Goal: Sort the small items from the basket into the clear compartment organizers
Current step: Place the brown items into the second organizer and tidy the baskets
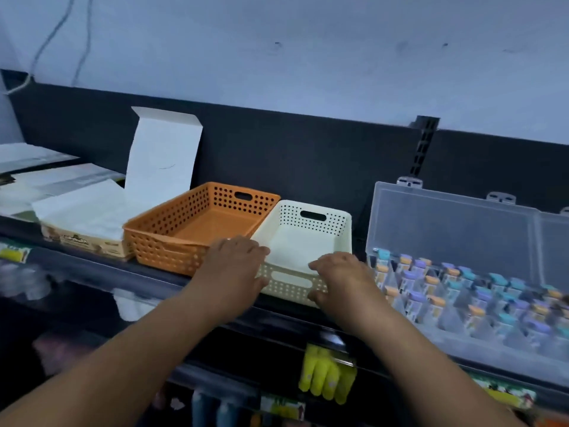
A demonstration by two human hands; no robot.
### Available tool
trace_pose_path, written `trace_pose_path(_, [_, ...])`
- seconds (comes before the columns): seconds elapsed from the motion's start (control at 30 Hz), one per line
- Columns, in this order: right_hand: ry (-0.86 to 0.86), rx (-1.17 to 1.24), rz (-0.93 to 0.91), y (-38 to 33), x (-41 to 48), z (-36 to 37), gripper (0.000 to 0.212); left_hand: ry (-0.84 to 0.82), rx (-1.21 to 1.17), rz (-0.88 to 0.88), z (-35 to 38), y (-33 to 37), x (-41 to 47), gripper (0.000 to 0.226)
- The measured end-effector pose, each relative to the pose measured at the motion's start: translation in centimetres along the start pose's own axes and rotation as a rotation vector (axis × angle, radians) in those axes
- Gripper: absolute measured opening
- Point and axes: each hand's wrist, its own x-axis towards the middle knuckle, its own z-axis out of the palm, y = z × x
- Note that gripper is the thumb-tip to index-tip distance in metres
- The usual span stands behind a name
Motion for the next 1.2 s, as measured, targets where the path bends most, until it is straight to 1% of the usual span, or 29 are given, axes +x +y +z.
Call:
trace_pose_path(0.1, [0.015, -0.071, 0.033, -0.4, 0.6, 0.5, 0.010, -0.034, 0.049, 0.079, 0.4, -0.7, 1.0, 0.052])
trace_pose_path(0.13, [0.016, -0.081, 0.040, -0.5, 0.6, 0.3, 0.010, -0.045, 0.055, 0.097, 0.5, -0.9, 1.3, 0.050])
trace_pose_path(0.23, [0.023, -0.062, 0.047, -0.6, 0.5, -1.1, 0.022, -0.031, 0.046, 0.147, 0.4, -1.0, 2.4, 0.040])
trace_pose_path(0.33, [0.074, -0.065, 0.036, -0.7, 0.2, -3.3, 0.021, 0.083, 0.002, 0.191, -0.4, -0.7, 3.4, 0.012])
trace_pose_path(0.37, [0.092, -0.075, 0.031, -0.7, 0.1, -4.0, 0.020, 0.126, -0.008, 0.198, -0.9, -0.5, 3.5, 0.008])
trace_pose_path(0.5, [0.207, -0.069, -0.022, -0.9, 0.7, -6.7, 0.016, 0.271, -0.050, 0.191, -3.5, -0.5, 3.6, 0.009])
trace_pose_path(0.6, [0.275, -0.023, -0.096, -1.8, 2.1, -7.6, 0.022, 0.364, 0.027, 0.197, -5.4, -2.2, 3.7, 0.016])
trace_pose_path(0.67, [0.323, 0.000, -0.168, -3.1, 3.6, -7.8, 0.024, 0.410, 0.077, 0.178, -7.2, -3.8, 3.3, 0.012])
trace_pose_path(0.7, [0.341, 0.006, -0.187, -3.8, 4.3, -8.0, 0.022, 0.423, 0.098, 0.167, -8.0, -4.5, 3.1, 0.008])
trace_pose_path(0.8, [0.369, 0.027, -0.219, -6.1, 6.4, -8.5, 0.018, 0.423, 0.114, 0.117, -10.0, -7.2, 2.5, 0.009])
trace_pose_path(0.93, [0.348, 0.037, -0.259, -9.0, 8.0, -8.1, 0.018, 0.378, 0.105, 0.072, -10.5, -10.7, 1.8, 0.008])
trace_pose_path(1.0, [0.313, 0.046, -0.264, -10.4, 8.7, -7.2, 0.017, 0.313, 0.073, 0.050, -10.0, -12.5, 1.6, 0.009])
trace_pose_path(1.1, [0.214, 0.041, -0.251, -11.3, 9.1, -5.7, 0.020, 0.248, -0.009, 0.046, -8.6, -13.9, 1.1, 0.013])
trace_pose_path(1.2, [0.153, 0.036, -0.214, -13.1, 10.1, -3.9, 0.021, 0.160, -0.073, 0.036, -7.1, -16.7, 1.0, 0.007])
